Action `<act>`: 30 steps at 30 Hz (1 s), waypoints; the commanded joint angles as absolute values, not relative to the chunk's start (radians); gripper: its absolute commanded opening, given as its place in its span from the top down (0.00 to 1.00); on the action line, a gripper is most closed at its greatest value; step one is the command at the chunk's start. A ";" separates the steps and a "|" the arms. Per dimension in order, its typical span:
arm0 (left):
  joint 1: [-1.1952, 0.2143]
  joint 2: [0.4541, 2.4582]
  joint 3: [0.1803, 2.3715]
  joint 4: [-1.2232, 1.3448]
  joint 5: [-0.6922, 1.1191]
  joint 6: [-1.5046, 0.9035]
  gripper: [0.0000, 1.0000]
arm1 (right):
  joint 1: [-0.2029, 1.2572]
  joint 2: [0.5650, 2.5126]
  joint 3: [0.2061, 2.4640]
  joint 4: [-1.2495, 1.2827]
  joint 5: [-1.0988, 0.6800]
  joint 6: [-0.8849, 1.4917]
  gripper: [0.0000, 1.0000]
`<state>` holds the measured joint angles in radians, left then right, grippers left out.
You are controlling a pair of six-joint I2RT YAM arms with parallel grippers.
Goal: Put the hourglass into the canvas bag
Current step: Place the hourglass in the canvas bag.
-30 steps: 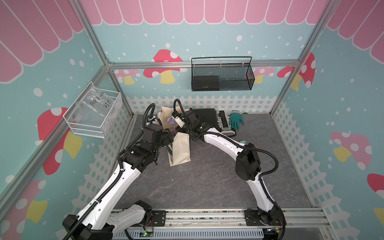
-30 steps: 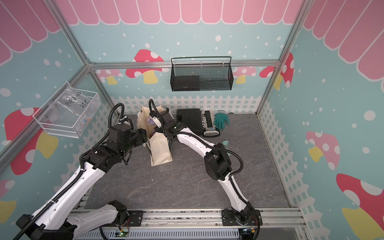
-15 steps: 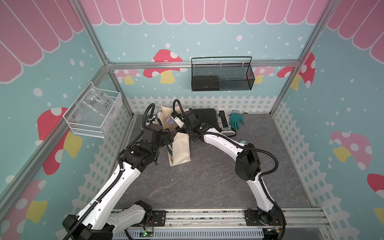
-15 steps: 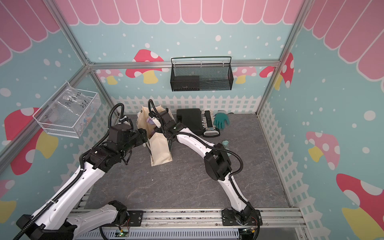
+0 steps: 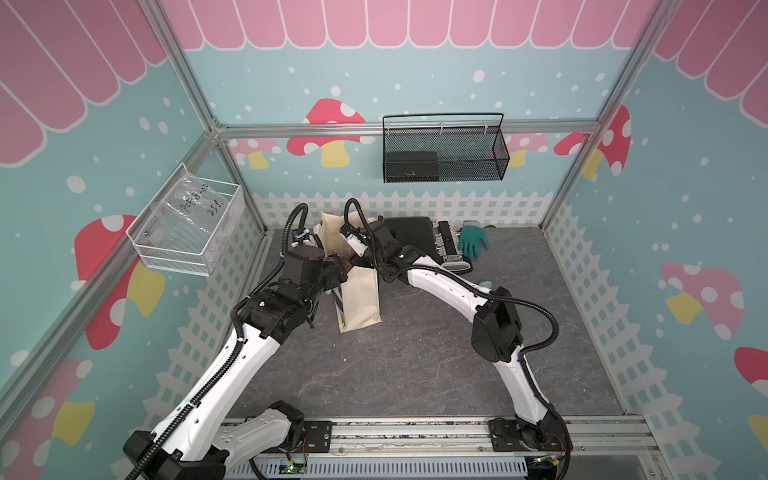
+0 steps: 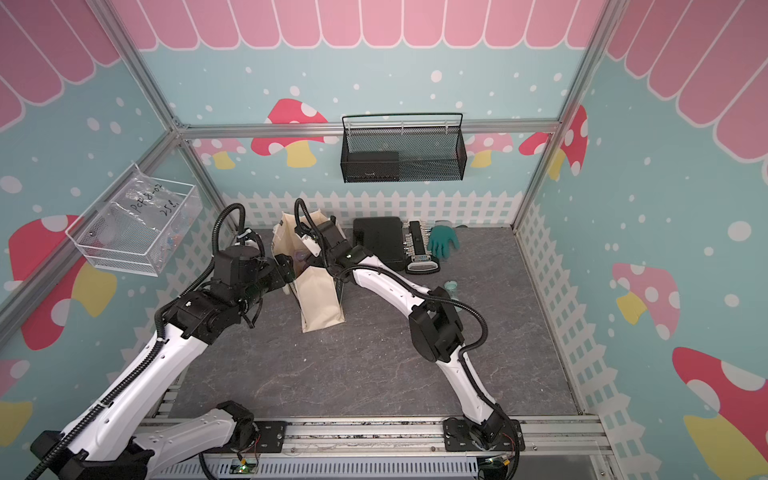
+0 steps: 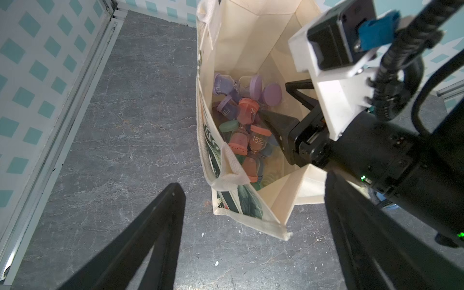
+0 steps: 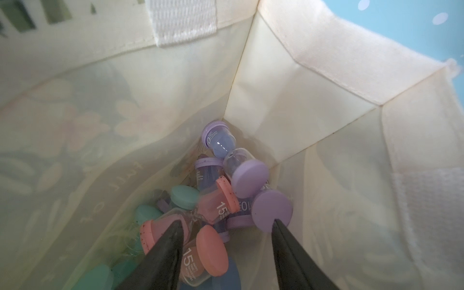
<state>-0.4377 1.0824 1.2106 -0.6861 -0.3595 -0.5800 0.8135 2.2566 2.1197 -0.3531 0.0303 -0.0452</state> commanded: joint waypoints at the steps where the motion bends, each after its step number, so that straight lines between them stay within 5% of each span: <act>1: -0.430 1.073 1.251 -0.702 -0.342 -0.584 0.14 | 0.831 2.211 2.098 -0.388 -0.022 -0.048 0.37; 17: -0.430 1.065 1.302 -0.714 -0.248 -0.572 0.14 | 0.831 1.991 2.009 -0.282 -0.139 0.063 0.23; 30: -0.502 1.076 1.318 -0.707 -0.213 -0.572 0.13 | 0.807 1.764 1.838 -0.278 0.061 0.156 0.12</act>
<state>-0.4786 1.0790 1.2835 -0.6998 -0.2207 -0.5724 0.8188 1.8141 1.8816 -0.2817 -0.0177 0.1219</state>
